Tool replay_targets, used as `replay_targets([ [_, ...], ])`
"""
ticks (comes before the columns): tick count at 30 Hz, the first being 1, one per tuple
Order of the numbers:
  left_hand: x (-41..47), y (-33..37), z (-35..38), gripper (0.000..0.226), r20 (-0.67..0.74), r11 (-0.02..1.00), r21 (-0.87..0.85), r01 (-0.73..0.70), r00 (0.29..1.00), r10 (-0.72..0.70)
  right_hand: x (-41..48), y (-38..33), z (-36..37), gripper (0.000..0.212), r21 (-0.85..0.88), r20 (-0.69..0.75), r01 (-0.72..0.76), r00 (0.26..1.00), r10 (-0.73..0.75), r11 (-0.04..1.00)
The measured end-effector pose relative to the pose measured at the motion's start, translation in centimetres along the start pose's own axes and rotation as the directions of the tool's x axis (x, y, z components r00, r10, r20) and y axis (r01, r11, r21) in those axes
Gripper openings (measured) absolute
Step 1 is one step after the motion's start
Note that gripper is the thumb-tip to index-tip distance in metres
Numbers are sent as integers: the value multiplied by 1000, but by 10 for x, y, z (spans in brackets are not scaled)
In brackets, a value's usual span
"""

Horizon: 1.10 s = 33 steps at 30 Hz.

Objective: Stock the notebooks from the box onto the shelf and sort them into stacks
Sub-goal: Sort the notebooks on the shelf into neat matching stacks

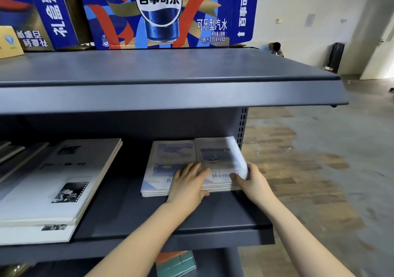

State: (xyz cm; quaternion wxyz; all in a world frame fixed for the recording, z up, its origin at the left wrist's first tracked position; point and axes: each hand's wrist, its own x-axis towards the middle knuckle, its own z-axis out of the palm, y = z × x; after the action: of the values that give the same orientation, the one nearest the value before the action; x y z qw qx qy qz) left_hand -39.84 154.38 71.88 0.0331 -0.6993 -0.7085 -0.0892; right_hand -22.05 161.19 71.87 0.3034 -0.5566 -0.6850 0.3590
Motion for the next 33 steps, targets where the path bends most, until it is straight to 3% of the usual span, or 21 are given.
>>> replay_targets([
  [4, -11, -26, -8, 76, 64, 997, 49, 59, 996, -62, -1, 6, 0, 58, 7, 53, 65, 996, -66, 998],
  [9, -25, -54, -14, 71, 75, 987, 95, 126, 988, -133, -3, 9, 4, 94, -174, 113, 102, 990, -83, 979],
  [15, -22, -59, -15, 68, 52, 988, 57, 142, 988, -145, -1, 10, 7, 55, -265, 72, 166, 986, -153, 950],
  [27, -29, -57, -7, 62, -15, 987, 101, 128, 992, -127, 7, 11, 9, 52, -329, 85, 163, 986, -143, 930],
  [30, -38, -61, -2, 72, -80, 984, 67, 168, 983, -163, -1, 2, 15, 67, -540, 10, 184, 977, -212, 821],
  [33, -52, -74, 3, 84, -162, 969, -1, 247, 956, -244, -19, -18, 32, 85, -658, 6, 339, 895, -446, 672],
])
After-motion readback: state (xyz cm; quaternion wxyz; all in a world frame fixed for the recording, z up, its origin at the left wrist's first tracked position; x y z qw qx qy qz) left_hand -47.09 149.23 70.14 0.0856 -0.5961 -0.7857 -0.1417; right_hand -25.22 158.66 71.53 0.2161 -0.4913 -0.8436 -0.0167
